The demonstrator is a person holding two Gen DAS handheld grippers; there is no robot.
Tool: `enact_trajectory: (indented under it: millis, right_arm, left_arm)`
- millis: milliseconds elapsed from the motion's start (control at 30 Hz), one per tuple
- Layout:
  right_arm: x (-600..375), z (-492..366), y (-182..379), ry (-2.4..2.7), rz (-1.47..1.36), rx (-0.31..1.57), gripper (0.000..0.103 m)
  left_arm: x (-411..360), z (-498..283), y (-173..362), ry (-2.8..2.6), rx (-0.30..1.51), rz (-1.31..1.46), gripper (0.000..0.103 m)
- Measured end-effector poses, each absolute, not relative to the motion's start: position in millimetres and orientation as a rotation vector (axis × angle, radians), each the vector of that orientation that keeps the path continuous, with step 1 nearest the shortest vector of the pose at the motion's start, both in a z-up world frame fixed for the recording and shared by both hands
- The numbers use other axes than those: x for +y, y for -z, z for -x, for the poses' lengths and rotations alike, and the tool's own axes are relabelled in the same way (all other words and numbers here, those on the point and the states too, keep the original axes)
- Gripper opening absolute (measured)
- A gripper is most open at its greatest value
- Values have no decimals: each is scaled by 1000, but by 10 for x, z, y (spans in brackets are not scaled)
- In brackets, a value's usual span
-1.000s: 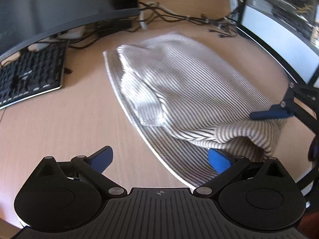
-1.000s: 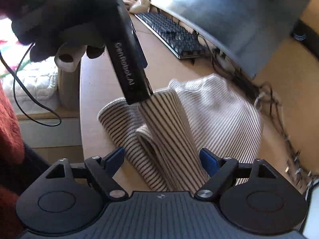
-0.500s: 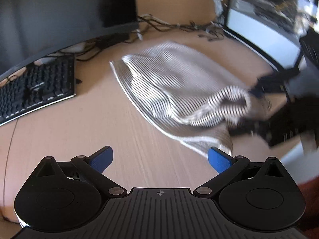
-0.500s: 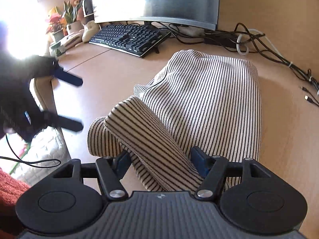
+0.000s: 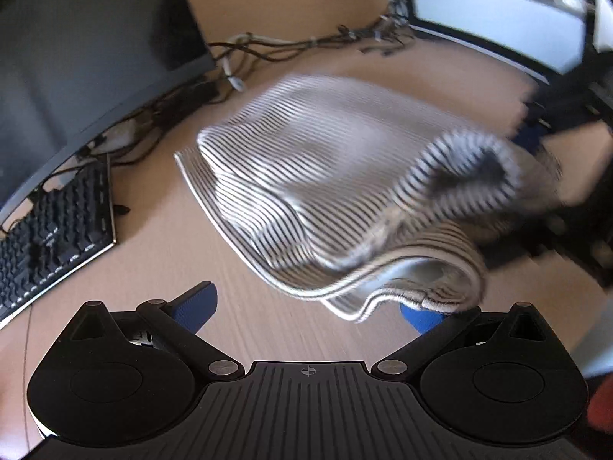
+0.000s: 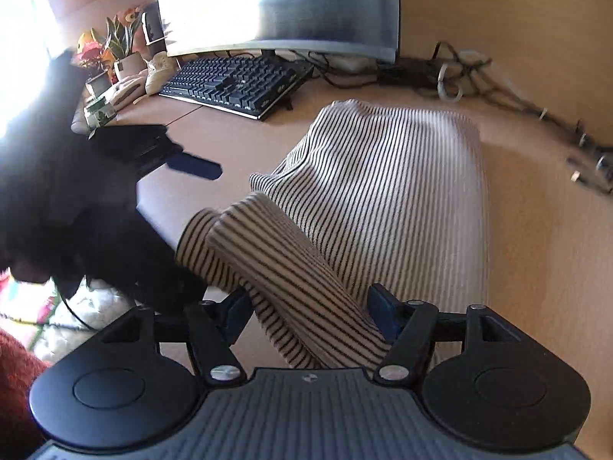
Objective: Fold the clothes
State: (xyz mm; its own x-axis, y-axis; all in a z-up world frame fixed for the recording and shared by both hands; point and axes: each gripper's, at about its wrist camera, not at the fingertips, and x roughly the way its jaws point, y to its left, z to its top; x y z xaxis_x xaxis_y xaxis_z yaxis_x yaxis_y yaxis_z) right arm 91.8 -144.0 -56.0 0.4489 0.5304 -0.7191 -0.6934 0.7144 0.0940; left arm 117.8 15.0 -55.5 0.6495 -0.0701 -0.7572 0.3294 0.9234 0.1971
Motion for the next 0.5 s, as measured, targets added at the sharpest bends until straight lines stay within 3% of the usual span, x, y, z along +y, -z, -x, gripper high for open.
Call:
enact_trajectory:
  millis: [100,500]
  right_arm:
    - [-1498,-740,501,-725,325,713,83]
    - [-1309,-499,816,-655,636,571,88]
  left_arm:
    - [217,-1284,503,247,862,-241,103]
    - [344,-1496,373,251,924,-14,103]
